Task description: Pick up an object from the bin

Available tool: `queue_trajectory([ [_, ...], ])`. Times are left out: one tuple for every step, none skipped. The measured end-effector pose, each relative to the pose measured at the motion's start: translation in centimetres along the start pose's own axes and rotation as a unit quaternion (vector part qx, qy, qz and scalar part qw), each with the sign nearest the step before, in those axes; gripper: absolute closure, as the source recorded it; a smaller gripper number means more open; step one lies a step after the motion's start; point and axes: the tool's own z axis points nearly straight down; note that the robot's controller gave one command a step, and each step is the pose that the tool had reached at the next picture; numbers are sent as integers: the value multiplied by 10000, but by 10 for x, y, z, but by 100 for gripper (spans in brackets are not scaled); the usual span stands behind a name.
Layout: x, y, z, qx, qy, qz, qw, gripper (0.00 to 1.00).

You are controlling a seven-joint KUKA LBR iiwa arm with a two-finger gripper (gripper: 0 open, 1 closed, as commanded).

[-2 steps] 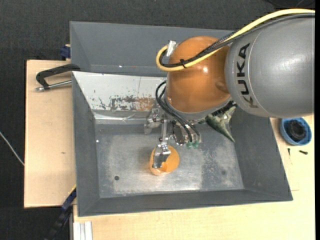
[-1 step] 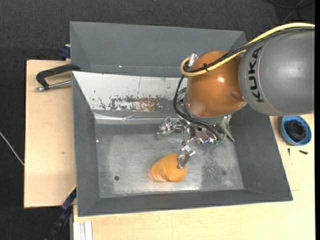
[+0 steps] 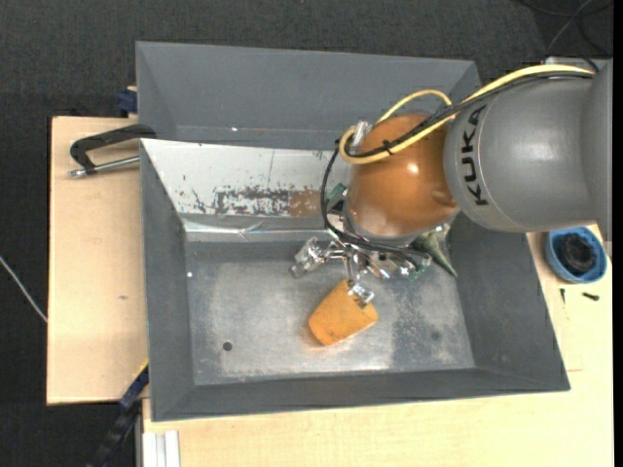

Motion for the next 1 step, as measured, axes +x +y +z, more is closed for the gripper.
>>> queue_trajectory([
  [6,0,2,-29,110,-10,9999,100],
])
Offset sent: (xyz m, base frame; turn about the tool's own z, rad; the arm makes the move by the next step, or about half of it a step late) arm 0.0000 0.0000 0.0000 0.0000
